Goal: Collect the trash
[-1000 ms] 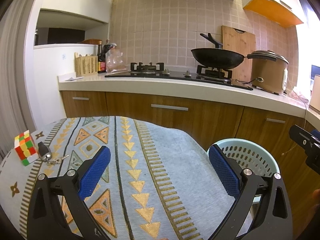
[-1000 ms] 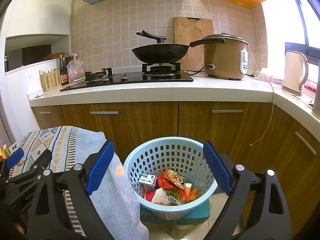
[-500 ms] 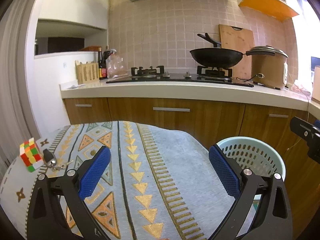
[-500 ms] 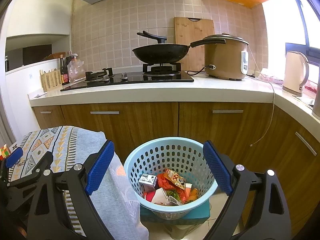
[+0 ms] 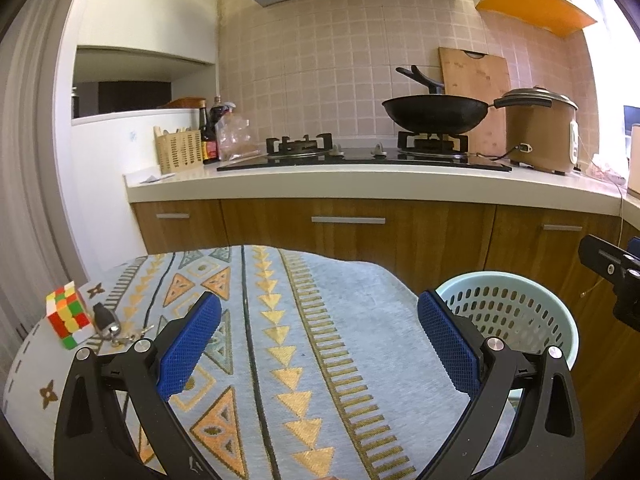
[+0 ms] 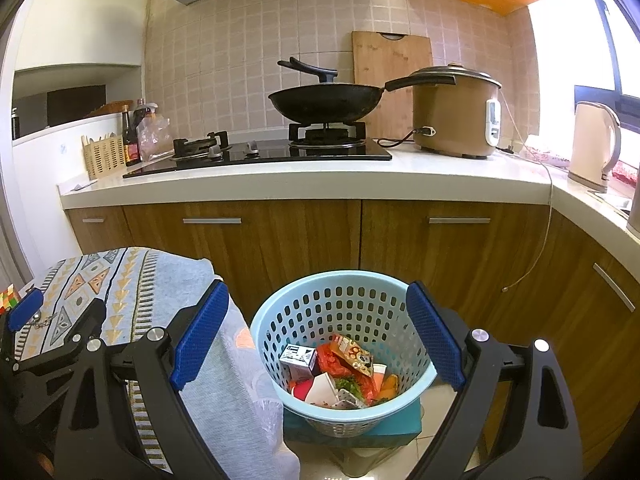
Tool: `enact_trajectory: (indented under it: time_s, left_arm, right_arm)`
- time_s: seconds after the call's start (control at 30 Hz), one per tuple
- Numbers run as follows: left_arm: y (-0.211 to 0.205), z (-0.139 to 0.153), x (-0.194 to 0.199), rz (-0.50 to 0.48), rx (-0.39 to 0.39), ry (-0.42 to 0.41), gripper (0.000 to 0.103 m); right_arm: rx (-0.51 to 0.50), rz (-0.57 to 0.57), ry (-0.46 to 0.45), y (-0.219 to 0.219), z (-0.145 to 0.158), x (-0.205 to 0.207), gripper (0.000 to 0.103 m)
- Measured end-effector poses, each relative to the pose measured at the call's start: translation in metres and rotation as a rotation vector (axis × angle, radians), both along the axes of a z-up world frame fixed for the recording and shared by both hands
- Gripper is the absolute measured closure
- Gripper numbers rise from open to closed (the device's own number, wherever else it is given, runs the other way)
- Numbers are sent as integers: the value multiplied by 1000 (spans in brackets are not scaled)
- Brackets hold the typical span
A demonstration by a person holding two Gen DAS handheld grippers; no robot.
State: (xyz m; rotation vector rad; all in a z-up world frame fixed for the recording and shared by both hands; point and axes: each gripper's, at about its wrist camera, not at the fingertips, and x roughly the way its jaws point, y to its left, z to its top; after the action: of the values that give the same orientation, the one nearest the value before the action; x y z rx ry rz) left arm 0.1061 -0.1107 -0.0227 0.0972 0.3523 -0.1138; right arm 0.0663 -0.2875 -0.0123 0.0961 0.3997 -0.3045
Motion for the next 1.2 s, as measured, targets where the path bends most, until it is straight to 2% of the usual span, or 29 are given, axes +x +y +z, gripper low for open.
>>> enact_trajectory:
  time_s: [1.2]
  left_arm:
    - [2,1,3,21,11,14,8]
  right_arm:
    - [0,12,3,5,-1,2,17]
